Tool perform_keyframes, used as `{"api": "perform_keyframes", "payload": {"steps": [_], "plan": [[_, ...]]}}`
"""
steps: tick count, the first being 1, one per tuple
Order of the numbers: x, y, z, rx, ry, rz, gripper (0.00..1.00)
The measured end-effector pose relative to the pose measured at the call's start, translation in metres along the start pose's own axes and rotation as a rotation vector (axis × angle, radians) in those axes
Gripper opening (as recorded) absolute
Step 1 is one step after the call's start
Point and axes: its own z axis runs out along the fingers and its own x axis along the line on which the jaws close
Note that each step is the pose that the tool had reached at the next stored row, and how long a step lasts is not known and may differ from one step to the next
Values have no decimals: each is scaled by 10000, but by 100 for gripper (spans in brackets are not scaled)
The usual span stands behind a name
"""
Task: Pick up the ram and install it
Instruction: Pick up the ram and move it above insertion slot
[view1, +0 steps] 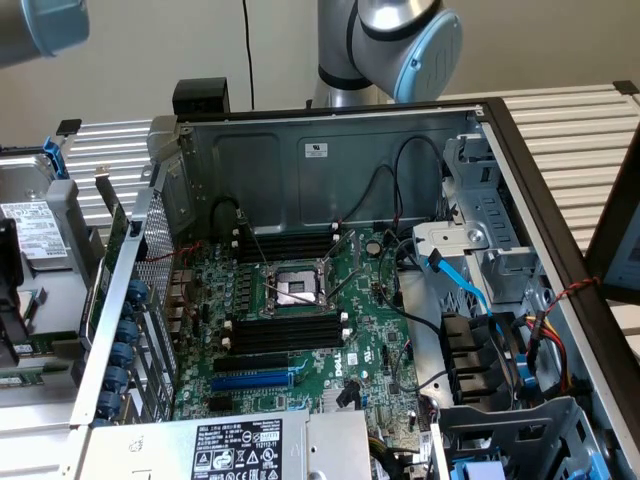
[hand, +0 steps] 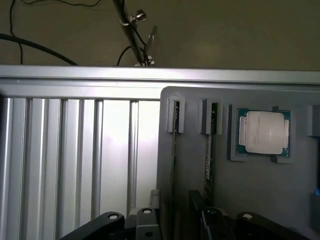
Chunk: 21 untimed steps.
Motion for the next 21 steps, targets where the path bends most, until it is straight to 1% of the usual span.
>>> {"api": "perform_keyframes", "payload": {"steps": [4, 13, 19, 21], "plan": [[19, 0, 5, -3, 0, 1, 36], [24, -4, 67, -6, -9, 95, 36], [23, -9, 167, -5, -13, 100, 36], [23, -9, 178, -6, -12, 100, 36]]}}
